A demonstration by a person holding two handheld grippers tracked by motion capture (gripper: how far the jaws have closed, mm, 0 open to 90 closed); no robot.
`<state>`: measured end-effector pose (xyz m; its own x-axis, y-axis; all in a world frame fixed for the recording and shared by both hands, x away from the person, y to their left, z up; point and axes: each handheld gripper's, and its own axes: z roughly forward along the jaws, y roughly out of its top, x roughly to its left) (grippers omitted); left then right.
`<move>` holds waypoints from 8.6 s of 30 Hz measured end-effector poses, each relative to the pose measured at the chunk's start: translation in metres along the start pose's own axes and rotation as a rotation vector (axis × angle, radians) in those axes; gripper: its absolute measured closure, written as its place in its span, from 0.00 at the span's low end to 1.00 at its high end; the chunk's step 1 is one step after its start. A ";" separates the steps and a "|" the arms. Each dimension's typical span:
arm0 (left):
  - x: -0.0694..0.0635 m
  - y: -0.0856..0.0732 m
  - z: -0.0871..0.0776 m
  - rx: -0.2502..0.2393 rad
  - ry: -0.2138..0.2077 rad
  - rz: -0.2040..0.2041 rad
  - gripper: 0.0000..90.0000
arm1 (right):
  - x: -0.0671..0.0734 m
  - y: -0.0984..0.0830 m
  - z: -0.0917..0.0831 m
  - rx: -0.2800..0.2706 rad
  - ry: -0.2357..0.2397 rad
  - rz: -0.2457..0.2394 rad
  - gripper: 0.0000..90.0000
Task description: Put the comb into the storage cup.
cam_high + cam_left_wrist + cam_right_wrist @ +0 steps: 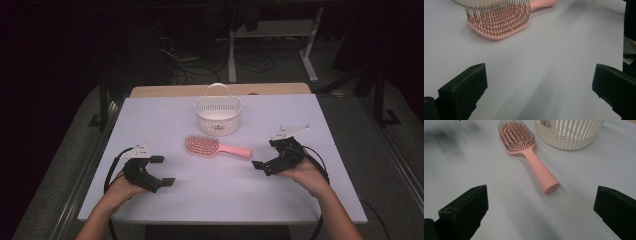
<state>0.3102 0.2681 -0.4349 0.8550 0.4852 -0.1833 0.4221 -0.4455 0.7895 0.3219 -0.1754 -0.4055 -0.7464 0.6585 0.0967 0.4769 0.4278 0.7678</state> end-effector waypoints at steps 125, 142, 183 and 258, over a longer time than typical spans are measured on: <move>0.000 0.000 -0.002 -0.013 -0.006 -0.006 0.00 | -0.022 0.037 0.097 0.284 0.143 -0.156 0.99; -0.001 0.000 -0.002 -0.012 -0.007 -0.002 0.00 | 0.004 0.021 0.086 0.308 0.193 -0.195 0.99; 0.001 0.001 -0.006 -0.041 -0.018 0.006 0.00 | 0.008 -0.045 -0.001 -0.025 -0.003 0.033 0.00; 0.002 0.001 -0.001 -0.041 -0.028 0.018 0.00 | 0.007 0.037 0.010 0.014 0.045 -0.010 0.00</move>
<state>0.3122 0.2693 -0.4335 0.8705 0.4562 -0.1847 0.3945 -0.4224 0.8160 0.3385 -0.1491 -0.3829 -0.7712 0.6256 0.1175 0.4752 0.4431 0.7602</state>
